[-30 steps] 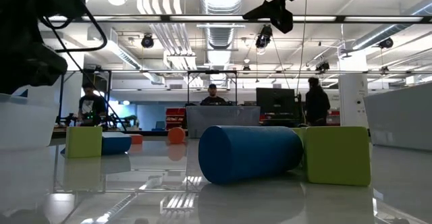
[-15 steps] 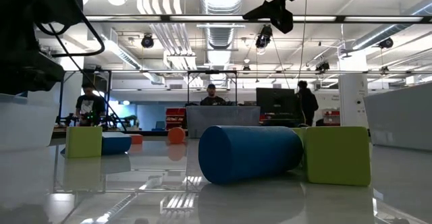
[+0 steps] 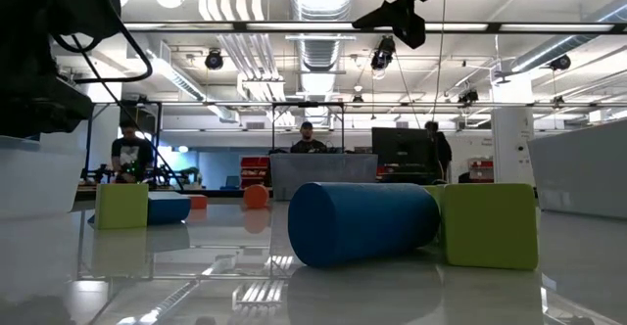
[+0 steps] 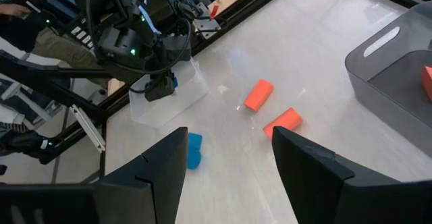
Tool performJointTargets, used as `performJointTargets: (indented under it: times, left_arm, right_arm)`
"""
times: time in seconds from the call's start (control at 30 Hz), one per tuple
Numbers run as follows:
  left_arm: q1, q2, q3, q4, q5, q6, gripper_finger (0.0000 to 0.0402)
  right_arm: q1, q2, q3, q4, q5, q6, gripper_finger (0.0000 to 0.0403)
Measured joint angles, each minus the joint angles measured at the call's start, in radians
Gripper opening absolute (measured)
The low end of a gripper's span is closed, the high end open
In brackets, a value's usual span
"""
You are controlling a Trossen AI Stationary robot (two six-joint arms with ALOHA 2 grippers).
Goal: Sort & place blocks by color
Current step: Put the blue block into the white bin, then put the green block into the gray bin
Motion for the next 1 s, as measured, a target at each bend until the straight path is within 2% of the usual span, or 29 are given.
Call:
performJointTargets:
  times: [0.3, 0.7, 0.9, 1.0]
  left_arm:
    - [0.0, -0.002, 0.009, -0.001, 0.001, 0.005, 0.0207]
    - [0.002, -0.084, 0.208, 0.002, 0.007, 0.14, 0.021]
    - [0.011, -0.118, 0.335, 0.009, -0.086, 0.33, 0.021]
    - [0.024, -0.135, 0.379, 0.093, -0.168, 0.487, 0.021]
  right_arm:
    - [0.001, 0.0, 0.0, 0.0, -0.001, 0.014, 0.0206]
    - [0.031, 0.0, 0.0, -0.082, -0.176, 0.236, 0.0205]
    - [0.117, 0.006, 0.0, -0.239, -0.174, 0.276, 0.0205]
    - [0.163, 0.011, 0.0, -0.337, -0.165, 0.296, 0.0205]
